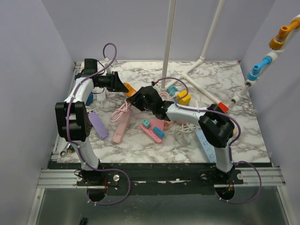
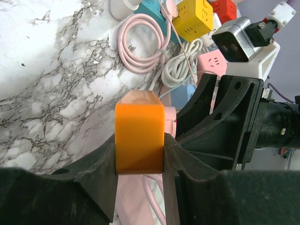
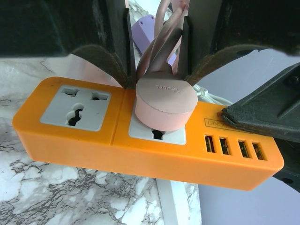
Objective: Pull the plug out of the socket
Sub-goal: Remove the socket from the socket.
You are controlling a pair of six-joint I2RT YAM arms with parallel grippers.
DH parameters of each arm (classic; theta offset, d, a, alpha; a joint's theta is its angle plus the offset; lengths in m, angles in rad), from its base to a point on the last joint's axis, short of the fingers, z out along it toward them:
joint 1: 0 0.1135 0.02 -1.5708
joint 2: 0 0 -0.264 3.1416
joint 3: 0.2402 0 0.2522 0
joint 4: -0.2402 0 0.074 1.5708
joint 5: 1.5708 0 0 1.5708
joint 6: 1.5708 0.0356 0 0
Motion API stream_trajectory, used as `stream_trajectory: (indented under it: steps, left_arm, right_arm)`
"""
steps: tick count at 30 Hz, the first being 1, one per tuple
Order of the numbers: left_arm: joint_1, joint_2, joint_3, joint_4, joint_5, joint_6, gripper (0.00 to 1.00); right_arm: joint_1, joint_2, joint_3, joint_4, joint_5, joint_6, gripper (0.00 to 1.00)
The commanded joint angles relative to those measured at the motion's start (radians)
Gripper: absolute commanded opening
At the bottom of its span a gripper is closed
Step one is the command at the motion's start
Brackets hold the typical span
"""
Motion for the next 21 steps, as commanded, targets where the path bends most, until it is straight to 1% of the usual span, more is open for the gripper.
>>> stream_trajectory:
  steps: [1,3,4,6,7,8,9,11,12,13,15,16,18,19,20,21]
  left_arm:
    - [-0.001,-0.066,-0.011,0.006,0.011,-0.014,0.00]
    - [0.000,-0.071,-0.018,0.017,0.001,-0.015,0.00]
    - [-0.001,-0.072,-0.020,0.018,-0.001,-0.016,0.00]
    - [-0.001,-0.071,-0.014,0.017,0.000,-0.017,0.00]
    - [0.000,-0.071,-0.011,0.017,0.001,-0.020,0.00]
    - [-0.001,-0.070,-0.010,0.017,0.001,-0.022,0.00]
    - [0.000,-0.068,-0.008,0.021,0.001,-0.025,0.00]
    - [0.000,-0.067,-0.009,0.026,0.003,-0.033,0.00]
    - [-0.001,-0.066,-0.010,0.031,0.002,-0.036,0.00]
    - [0.000,-0.067,-0.011,0.036,0.003,-0.036,0.00]
    - [-0.001,-0.065,-0.011,0.040,0.002,-0.036,0.00]
    - [-0.001,-0.063,-0.009,0.041,0.003,-0.056,0.00]
    - [-0.001,-0.065,-0.008,0.039,0.002,-0.063,0.00]
    - [-0.001,-0.066,-0.008,0.037,0.004,-0.063,0.00]
    - [0.000,-0.067,-0.006,0.034,0.003,-0.061,0.00]
    - [-0.001,-0.067,-0.003,0.032,0.006,-0.061,0.00]
  right_arm:
    - [0.017,-0.049,-0.045,0.133,-0.006,0.009,0.01]
    - [0.017,-0.053,-0.063,0.197,-0.051,0.001,0.01]
    - [0.017,-0.051,-0.054,0.193,-0.076,-0.009,0.06]
    - [0.024,-0.049,-0.030,0.146,-0.088,-0.030,0.48]
    - [0.027,-0.053,-0.030,0.130,-0.079,-0.032,0.72]
    - [0.031,-0.062,-0.040,0.131,-0.068,-0.033,0.85]
    - [0.034,-0.070,-0.049,0.136,-0.056,-0.033,0.92]
    - [0.035,-0.087,-0.083,0.173,-0.044,-0.023,0.94]
    - [0.035,-0.090,-0.095,0.203,-0.043,-0.018,0.93]
    - [0.035,-0.091,-0.103,0.222,-0.043,-0.011,0.88]
    - [0.035,-0.085,-0.116,0.267,-0.048,0.007,0.72]
    - [0.036,-0.080,-0.120,0.281,-0.048,0.016,0.59]
    - [0.035,-0.067,-0.121,0.296,-0.051,0.028,0.44]
    - [0.034,-0.058,-0.118,0.294,-0.051,0.036,0.43]
    - [0.034,-0.049,-0.112,0.288,-0.051,0.043,0.46]
    - [0.034,-0.041,-0.107,0.281,-0.046,0.050,0.56]
